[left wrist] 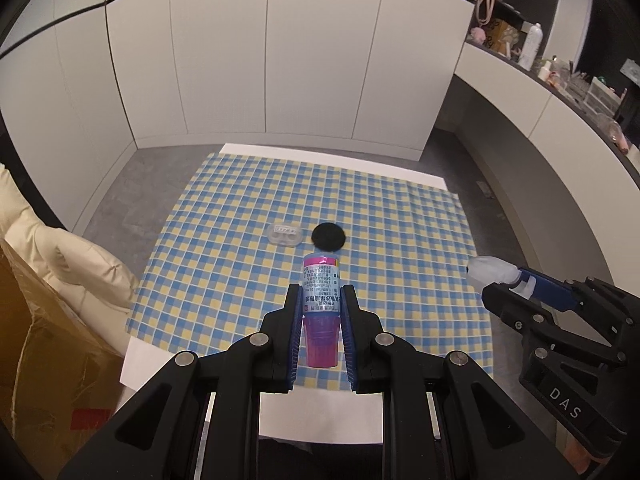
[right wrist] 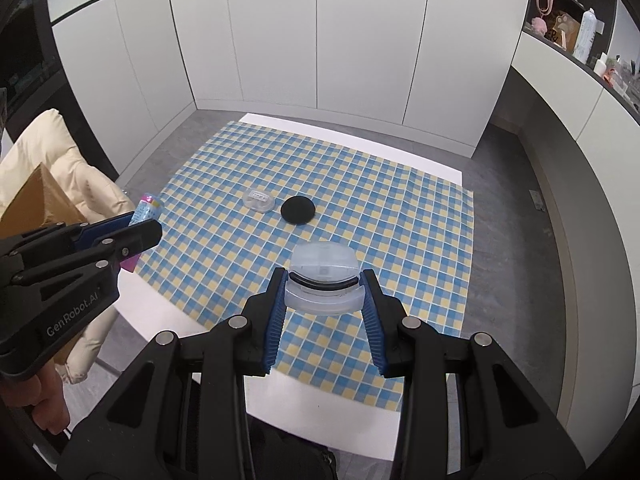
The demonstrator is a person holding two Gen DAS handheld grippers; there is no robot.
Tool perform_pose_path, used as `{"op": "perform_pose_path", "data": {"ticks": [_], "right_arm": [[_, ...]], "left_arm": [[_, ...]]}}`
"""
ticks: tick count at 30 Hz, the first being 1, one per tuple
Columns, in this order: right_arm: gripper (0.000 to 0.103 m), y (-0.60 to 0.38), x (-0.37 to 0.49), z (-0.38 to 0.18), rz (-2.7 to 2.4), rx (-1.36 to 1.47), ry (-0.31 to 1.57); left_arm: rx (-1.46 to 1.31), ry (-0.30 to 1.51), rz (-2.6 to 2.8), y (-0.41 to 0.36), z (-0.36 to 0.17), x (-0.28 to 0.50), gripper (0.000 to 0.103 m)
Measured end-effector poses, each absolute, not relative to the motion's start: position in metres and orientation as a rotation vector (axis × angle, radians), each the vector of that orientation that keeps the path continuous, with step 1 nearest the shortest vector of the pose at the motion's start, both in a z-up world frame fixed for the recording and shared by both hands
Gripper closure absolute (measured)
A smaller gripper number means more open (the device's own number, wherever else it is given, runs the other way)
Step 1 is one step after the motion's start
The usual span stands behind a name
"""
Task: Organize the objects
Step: 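Lift the pink bottle with the left tool while the right tool lifts the white compact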
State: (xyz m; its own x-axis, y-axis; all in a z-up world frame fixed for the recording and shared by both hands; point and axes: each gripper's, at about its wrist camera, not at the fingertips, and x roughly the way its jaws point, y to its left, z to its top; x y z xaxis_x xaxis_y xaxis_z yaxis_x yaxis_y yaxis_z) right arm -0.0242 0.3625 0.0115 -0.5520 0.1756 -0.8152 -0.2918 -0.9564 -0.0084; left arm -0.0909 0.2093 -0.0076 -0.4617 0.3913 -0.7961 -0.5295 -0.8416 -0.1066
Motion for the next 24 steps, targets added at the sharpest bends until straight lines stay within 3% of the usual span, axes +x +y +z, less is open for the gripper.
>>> {"op": "perform_pose_path", "data": {"ticks": [24], "right_arm": [[0.066,0.381,0.003,0.018,2.542,-1.271,0.216]], "left_arm": [[-1.145,0.192,2.271,0.204,-0.004,-0.071,0.086]]}}
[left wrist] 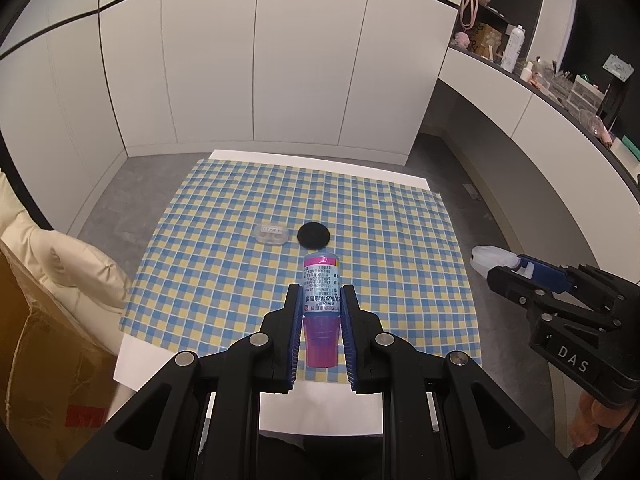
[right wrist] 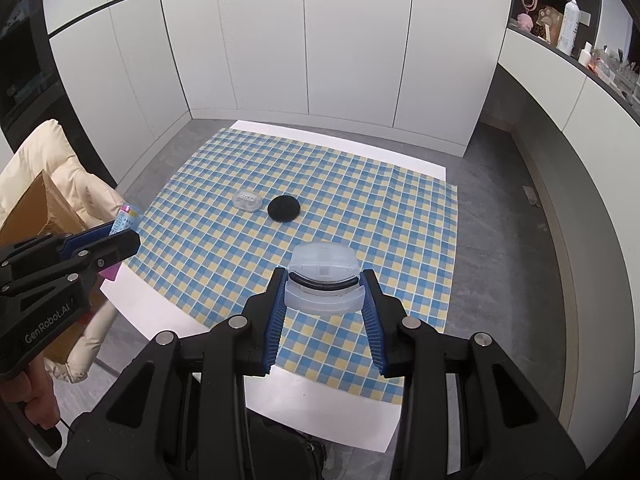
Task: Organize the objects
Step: 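Lift the pink bottle with the left tool while the right tool lifts the white compact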
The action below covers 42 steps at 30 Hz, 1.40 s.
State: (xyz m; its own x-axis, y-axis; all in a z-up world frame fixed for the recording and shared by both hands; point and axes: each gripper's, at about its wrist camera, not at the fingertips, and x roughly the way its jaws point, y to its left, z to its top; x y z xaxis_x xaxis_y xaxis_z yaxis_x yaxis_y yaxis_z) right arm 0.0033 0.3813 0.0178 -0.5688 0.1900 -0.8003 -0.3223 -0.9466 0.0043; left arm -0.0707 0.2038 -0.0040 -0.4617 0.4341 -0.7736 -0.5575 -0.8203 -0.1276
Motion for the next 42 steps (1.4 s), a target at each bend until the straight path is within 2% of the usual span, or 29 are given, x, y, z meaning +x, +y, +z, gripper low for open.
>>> {"op": "perform_pose_path", "data": {"ticks": [8,19,42], "right_arm": [[0.066,0.379,0.005,0.021,2.57,-1.249,0.229],[0.066,0.357,0.0,0.024,2.589,-1.23,0.134],[0.066,0.356,-0.016,0.025,2.6,-1.22,0.185]], "left_arm": [[-1.142,0.178,2.262,0.205,-0.004,-0.072,0.085],[-1.14,0.172,2.281,0.2,-0.005,-0.078,0.085],[-1.141,0.16,2.325,0.169,-0.007,-0.084,0.085]]}}
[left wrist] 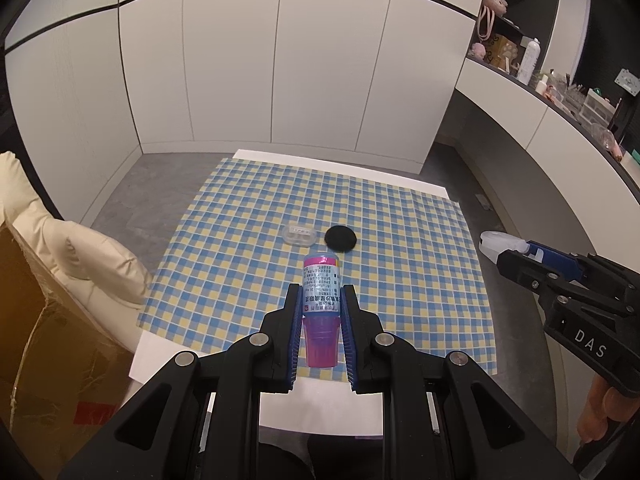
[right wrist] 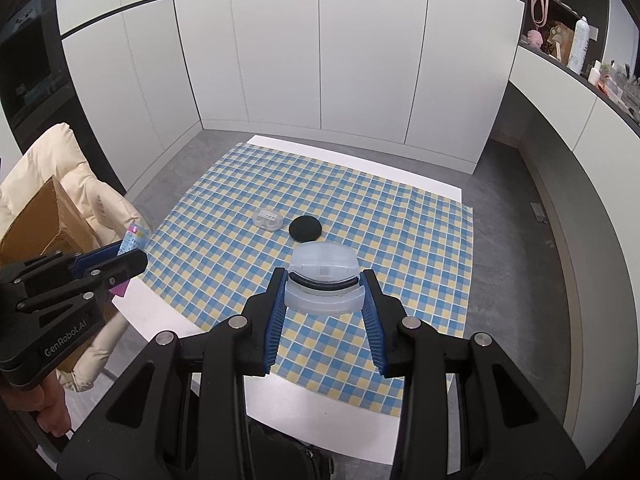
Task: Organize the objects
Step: 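Lift the pink bottle with the left tool while the right tool lifts the white compact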
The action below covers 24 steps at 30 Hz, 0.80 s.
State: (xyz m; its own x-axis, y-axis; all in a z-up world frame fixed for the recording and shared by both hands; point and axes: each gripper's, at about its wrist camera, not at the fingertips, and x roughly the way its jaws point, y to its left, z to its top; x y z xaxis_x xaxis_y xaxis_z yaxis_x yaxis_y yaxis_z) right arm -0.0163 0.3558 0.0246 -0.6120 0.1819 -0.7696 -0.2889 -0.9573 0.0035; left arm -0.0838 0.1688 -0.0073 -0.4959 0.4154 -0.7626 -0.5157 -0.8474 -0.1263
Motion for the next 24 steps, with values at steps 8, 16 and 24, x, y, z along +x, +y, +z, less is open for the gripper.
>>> {"op": "perform_pose_path", "data": {"ticks": [8,16,24], "right_arm": [[0.066,0.347,-0.023,0.024,2.614,-1.227,0.177],[0.066,0.339,-0.028,0.023,2.629,-1.234,0.164],[0.066,0.332,-0.034,0.023,2.64,-1.24,0.156]], "left_arm": [[-1.139,0.145,2.347,0.158,-0.006,-0.087,0.085],[-1.138,0.139,2.368,0.151,-0.004,-0.089,0.085],[-1.141,0.125,2.39,0.14,-0.003,-0.092,0.085]]}}
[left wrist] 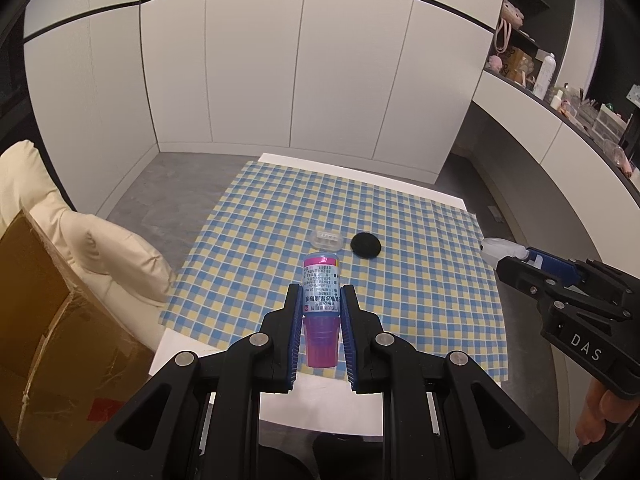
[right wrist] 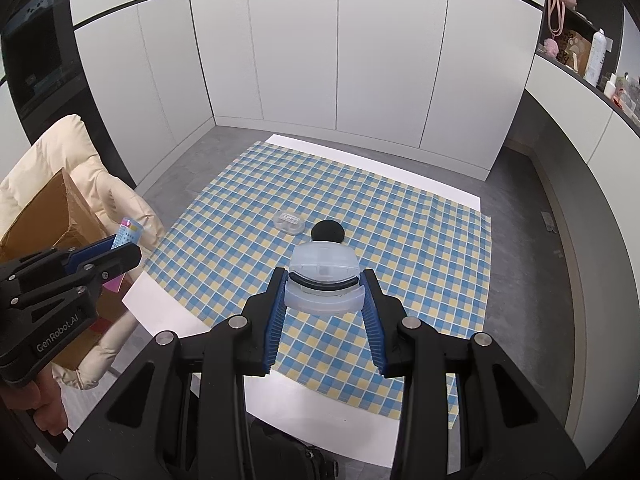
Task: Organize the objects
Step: 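Lift the pink bottle with the left tool while the right tool lifts the white compact, then carry the pink bottle with the left tool while the right tool carries the compact toward the box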
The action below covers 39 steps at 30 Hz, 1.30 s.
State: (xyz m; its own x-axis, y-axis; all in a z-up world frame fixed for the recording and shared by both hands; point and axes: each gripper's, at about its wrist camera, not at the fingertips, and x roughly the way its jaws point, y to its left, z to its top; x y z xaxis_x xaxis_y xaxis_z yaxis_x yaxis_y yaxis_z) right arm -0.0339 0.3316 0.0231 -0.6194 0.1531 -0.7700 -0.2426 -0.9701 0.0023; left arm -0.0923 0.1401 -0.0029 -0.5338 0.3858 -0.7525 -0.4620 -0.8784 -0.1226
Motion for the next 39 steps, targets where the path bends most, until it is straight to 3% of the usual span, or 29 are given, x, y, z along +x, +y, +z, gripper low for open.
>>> {"op": "perform_pose_path", "data": {"ticks": [39], "right_arm": [[0.066,0.268,-0.074,0.023,2.741,-1.274,0.065]], "left_arm": [[-1.175,0.056,2.516,0.075,-0.003,-0.104,0.085]]}}
